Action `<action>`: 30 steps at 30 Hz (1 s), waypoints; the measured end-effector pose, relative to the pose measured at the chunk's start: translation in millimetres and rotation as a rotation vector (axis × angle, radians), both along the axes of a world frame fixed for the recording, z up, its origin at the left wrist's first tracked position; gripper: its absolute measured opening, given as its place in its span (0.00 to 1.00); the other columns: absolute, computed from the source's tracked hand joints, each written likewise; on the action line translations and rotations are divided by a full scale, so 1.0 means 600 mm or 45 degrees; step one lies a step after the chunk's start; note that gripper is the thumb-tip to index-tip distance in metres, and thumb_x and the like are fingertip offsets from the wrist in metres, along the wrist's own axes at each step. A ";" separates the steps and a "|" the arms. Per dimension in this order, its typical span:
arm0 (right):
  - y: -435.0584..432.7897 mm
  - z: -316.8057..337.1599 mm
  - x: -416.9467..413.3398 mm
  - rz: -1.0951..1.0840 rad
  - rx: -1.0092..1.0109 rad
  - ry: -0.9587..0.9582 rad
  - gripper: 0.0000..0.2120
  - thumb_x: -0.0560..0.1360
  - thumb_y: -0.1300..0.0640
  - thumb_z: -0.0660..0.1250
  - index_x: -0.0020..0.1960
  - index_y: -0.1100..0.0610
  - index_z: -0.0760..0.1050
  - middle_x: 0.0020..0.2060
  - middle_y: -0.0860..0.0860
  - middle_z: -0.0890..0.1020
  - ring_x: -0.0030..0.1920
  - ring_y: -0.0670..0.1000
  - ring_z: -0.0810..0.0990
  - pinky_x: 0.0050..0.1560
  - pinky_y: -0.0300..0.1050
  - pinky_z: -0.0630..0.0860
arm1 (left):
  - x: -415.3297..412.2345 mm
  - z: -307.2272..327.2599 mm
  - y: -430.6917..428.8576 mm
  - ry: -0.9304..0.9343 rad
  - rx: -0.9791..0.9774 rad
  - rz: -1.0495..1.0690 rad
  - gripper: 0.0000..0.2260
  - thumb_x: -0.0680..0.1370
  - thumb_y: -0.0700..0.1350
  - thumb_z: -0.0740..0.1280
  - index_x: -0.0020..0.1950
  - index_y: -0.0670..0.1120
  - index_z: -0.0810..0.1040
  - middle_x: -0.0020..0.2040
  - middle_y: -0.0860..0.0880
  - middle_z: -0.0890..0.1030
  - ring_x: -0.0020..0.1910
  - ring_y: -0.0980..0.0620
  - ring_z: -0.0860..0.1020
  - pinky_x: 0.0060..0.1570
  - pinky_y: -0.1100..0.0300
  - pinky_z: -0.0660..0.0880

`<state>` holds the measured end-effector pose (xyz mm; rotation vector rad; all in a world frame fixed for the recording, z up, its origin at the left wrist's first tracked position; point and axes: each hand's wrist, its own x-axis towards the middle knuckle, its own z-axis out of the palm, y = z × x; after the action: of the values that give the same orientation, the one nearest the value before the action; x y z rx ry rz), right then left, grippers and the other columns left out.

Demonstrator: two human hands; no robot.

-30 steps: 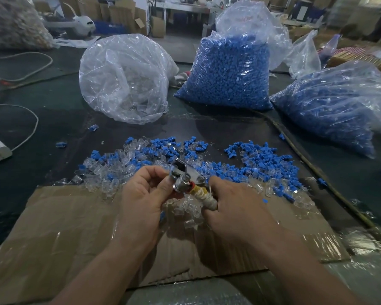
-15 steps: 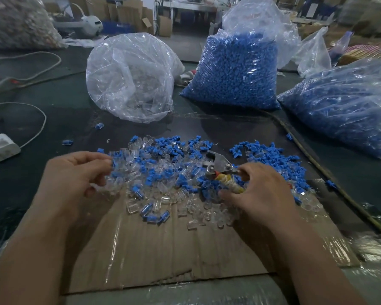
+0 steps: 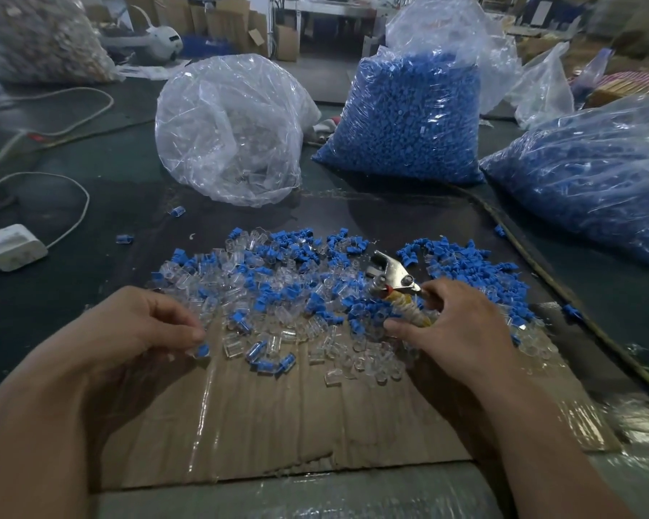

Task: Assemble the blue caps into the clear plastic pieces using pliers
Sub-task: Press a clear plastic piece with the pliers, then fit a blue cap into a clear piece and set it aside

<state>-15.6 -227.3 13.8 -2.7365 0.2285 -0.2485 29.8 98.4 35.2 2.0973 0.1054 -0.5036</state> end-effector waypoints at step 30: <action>0.014 -0.009 0.018 -0.008 -0.097 -0.041 0.47 0.51 0.22 0.48 0.58 0.51 0.71 0.45 0.45 0.70 0.48 0.45 0.67 0.49 0.44 0.66 | -0.023 -0.015 -0.105 -0.720 0.391 -0.056 0.09 0.74 0.45 0.68 0.37 0.57 0.75 0.34 0.60 0.76 0.34 0.63 0.75 0.37 0.66 0.69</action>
<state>-4.9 -219.0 8.5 -2.8047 0.2233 -0.3088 16.0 35.5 26.2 2.4681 -0.2031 0.1030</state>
